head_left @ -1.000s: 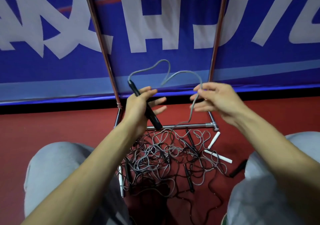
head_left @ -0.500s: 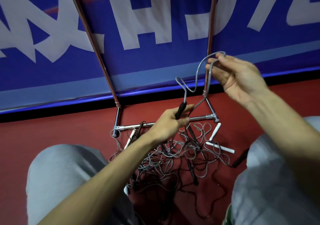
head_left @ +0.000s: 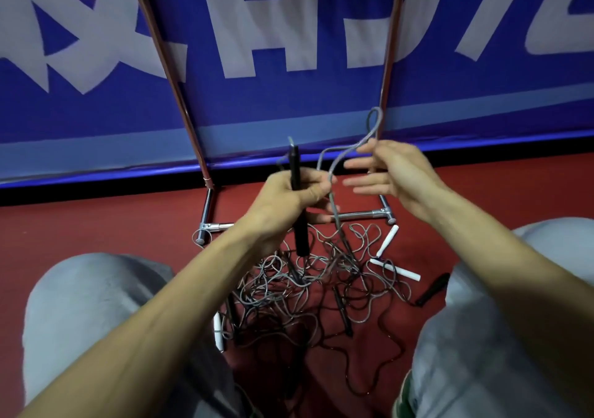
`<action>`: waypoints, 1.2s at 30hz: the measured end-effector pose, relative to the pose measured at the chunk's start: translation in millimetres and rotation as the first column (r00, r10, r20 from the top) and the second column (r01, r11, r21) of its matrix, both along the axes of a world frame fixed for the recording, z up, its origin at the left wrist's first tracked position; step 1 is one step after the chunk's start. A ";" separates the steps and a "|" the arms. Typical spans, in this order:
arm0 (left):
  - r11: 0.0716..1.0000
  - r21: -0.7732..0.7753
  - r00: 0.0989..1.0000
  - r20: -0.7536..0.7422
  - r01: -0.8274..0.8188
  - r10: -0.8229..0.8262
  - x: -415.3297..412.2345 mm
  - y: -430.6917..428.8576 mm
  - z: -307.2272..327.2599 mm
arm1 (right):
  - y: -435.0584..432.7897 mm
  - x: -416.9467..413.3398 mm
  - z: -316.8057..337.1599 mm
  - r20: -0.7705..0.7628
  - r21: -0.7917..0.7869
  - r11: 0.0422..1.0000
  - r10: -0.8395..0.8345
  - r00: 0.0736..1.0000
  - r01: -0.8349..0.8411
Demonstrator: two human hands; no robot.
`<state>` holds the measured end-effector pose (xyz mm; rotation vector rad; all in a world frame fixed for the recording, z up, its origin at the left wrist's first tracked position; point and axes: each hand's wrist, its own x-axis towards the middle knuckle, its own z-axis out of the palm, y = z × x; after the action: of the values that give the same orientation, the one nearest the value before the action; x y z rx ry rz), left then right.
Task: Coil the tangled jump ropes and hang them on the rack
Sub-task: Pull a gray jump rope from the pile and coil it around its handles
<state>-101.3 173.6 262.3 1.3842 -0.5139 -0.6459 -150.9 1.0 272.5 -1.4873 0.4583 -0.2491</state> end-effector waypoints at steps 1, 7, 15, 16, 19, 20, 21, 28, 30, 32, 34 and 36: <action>0.997 -0.055 0.998 -0.036 -0.045 0.043 3.0 1.8 4.6 | 4.6 0.5 -3.4 -0.026 -0.065 0.996 0.056 0.998 -0.058; 0.930 -0.219 0.955 -0.081 -0.296 0.285 25.5 13.7 18.2 | 19.5 4.8 -30.3 -0.191 -0.296 0.725 0.592 0.783 -0.621; 0.844 -0.417 0.889 -0.435 -0.337 0.140 29.3 23.9 30.8 | 35.5 12.4 -60.5 -0.272 -0.627 0.566 0.486 0.831 -0.536; 0.842 -0.422 0.877 -0.466 -0.336 0.117 27.9 23.3 30.9 | 37.6 14.2 -62.1 -0.258 -0.641 0.579 0.456 0.852 -0.504; 0.834 -0.445 0.843 -0.537 -0.326 0.043 24.6 20.4 29.7 | 44.4 14.9 -63.5 -0.245 -0.693 0.545 0.438 0.865 -0.472; 0.832 -0.451 0.832 -0.554 -0.322 0.021 23.6 19.8 29.4 | 47.4 13.4 -63.1 -0.232 -0.705 0.537 0.443 0.866 -0.464; 0.830 -0.457 0.823 -0.569 -0.319 0.003 22.8 19.3 29.1 | 50.5 12.0 -63.0 -0.214 -0.709 0.540 0.448 0.868 -0.454; 0.813 -0.477 0.789 -0.614 -0.334 -0.036 17.8 21.0 34.3 | 53.8 13.2 -71.1 -0.208 -0.840 0.379 0.438 0.875 -0.389; 0.813 -0.463 0.800 -0.600 -0.354 0.006 21.5 20.9 33.2 | 52.3 12.1 -66.2 -0.232 -0.838 0.367 0.429 0.873 -0.403; 0.808 -0.437 0.815 -0.573 -0.394 0.088 28.5 20.1 29.1 | 48.1 11.8 -55.8 -0.205 -0.820 0.442 0.366 0.908 -0.363; 0.826 -0.366 0.841 -0.496 -0.428 0.216 35.5 18.9 22.2 | 40.4 11.9 -41.7 -0.143 -0.776 0.560 0.292 0.946 -0.290; 0.868 -0.237 0.872 -0.349 -0.436 0.343 39.1 17.8 14.3 | 32.7 10.2 -27.7 -0.068 -0.651 0.717 0.273 0.960 -0.250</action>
<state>-62.2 191.3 276.6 1.0260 -0.0733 -0.4038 -140.7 33.7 244.7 -2.2191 0.1134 -0.2168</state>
